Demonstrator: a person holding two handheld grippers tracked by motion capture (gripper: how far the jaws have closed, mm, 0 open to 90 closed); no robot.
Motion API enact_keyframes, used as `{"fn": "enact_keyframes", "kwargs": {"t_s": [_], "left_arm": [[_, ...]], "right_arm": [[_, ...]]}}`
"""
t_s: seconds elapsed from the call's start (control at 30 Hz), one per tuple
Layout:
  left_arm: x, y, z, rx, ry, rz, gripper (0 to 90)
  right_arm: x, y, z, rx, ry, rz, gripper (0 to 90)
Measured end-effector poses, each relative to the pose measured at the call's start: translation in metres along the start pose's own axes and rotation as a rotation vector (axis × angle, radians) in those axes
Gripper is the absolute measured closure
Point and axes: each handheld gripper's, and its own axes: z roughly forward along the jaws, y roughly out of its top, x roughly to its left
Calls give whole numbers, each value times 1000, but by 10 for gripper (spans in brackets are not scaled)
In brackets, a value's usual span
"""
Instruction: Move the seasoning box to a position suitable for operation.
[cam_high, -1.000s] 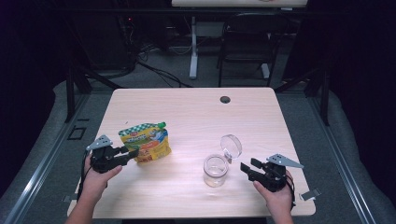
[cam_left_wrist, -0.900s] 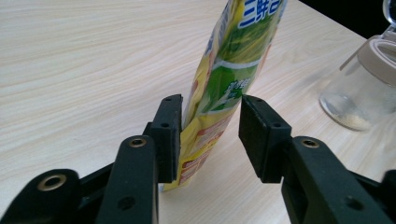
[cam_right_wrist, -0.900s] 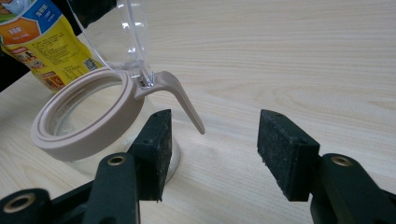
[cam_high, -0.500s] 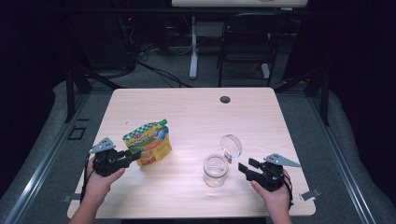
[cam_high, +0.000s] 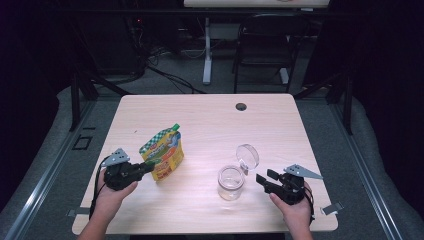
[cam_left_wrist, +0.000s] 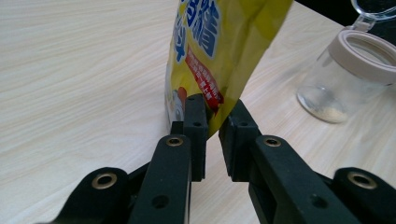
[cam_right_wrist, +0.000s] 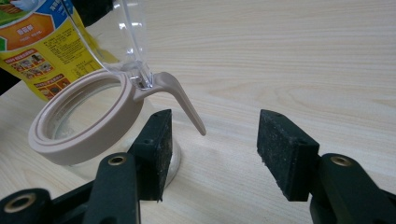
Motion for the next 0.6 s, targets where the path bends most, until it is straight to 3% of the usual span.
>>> {"fn": "enact_keyframes", "kwargs": {"t_s": [0.17, 0.2, 0.37, 0.6], "left_arm": [[3, -1, 1, -24, -33, -35, 763], [4, -1, 3, -31, -39, -54, 698], [7, -2, 10, -14, -55, -79, 613], [12, -4, 24, 9, -37, -107, 514]], "right_arm": [[0, -1, 0, 0, 2, 4, 450], [0, -1, 0, 1, 1, 5, 450], [-1, -2, 0, 3, -2, 6, 450], [0, -2, 2, 7, 0, 9, 450]]}}
